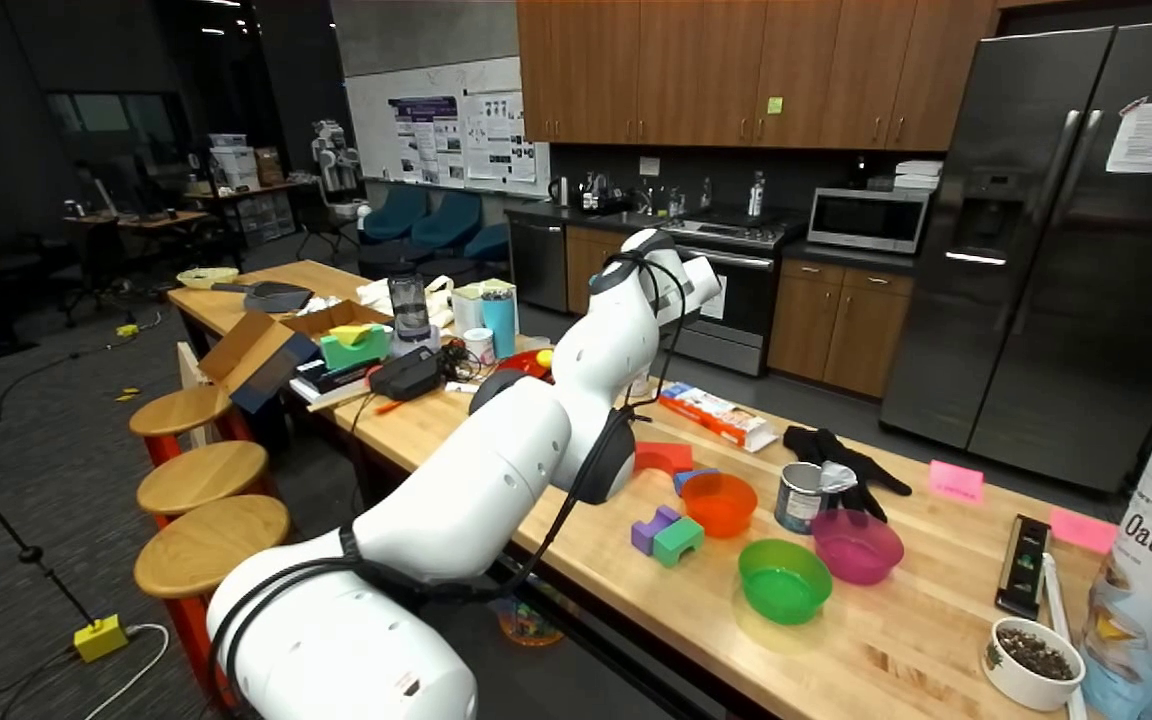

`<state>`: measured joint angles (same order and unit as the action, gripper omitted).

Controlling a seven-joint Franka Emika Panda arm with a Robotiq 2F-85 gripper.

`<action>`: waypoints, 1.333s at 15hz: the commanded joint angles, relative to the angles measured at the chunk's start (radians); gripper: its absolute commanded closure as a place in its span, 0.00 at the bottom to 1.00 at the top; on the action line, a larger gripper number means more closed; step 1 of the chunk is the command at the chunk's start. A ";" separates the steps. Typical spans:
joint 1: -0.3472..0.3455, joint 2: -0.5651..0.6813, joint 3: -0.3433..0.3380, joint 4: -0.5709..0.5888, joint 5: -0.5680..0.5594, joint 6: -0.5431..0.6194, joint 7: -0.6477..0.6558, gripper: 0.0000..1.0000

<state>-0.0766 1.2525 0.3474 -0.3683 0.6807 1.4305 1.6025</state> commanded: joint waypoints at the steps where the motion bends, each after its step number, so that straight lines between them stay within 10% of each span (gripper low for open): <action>1: 0.000 0.000 0.000 0.001 0.000 0.000 0.001 0.00; 11: 0.085 -0.119 -0.145 0.015 -0.112 0.299 0.371 0.00; 20: 0.224 -0.218 -0.333 0.016 -0.346 0.193 0.792 0.00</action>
<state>0.1070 1.0711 0.0785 -0.3527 0.4007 1.6883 2.2697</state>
